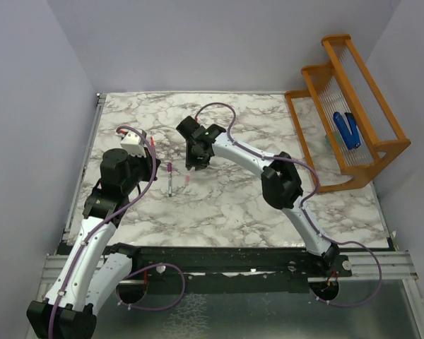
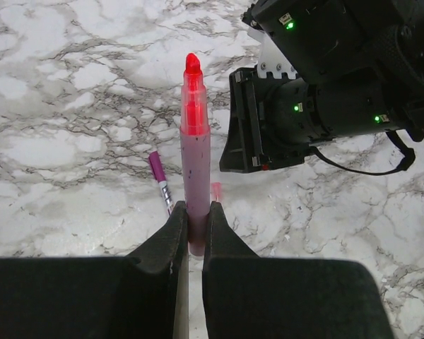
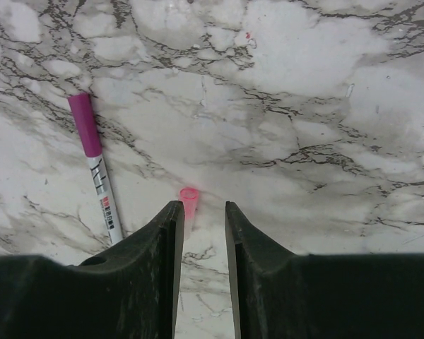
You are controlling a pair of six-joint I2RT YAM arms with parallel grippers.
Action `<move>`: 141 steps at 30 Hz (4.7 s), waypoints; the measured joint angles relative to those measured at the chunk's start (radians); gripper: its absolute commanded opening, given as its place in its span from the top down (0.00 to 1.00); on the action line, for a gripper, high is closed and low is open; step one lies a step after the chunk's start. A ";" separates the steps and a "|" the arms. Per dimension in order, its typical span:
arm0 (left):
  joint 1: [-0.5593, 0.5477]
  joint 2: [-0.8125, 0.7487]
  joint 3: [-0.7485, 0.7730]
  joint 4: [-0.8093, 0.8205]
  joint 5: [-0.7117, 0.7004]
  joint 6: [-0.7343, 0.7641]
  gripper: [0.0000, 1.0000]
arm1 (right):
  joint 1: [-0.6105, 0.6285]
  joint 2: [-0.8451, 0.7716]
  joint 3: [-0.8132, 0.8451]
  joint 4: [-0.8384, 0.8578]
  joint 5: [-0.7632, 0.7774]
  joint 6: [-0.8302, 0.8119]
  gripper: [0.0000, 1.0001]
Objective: Insert the pens into the pen caps
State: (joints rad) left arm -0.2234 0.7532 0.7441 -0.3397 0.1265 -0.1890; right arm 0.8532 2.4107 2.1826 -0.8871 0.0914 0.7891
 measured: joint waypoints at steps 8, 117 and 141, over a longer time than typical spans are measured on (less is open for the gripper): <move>0.000 -0.016 0.000 -0.001 -0.008 0.004 1.00 | 0.038 0.027 0.048 -0.011 -0.047 0.034 0.66; -0.043 0.044 0.000 -0.043 -0.058 0.023 1.00 | -0.069 -0.630 -0.874 0.273 -0.182 -1.522 0.61; -0.043 0.035 0.000 -0.043 -0.045 0.026 1.00 | -0.085 -0.707 -0.539 0.479 -0.014 -0.758 0.00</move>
State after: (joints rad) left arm -0.2661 0.7879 0.7441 -0.3832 0.0811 -0.1631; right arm 0.7677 1.7035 1.6436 -0.4080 0.0776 0.0315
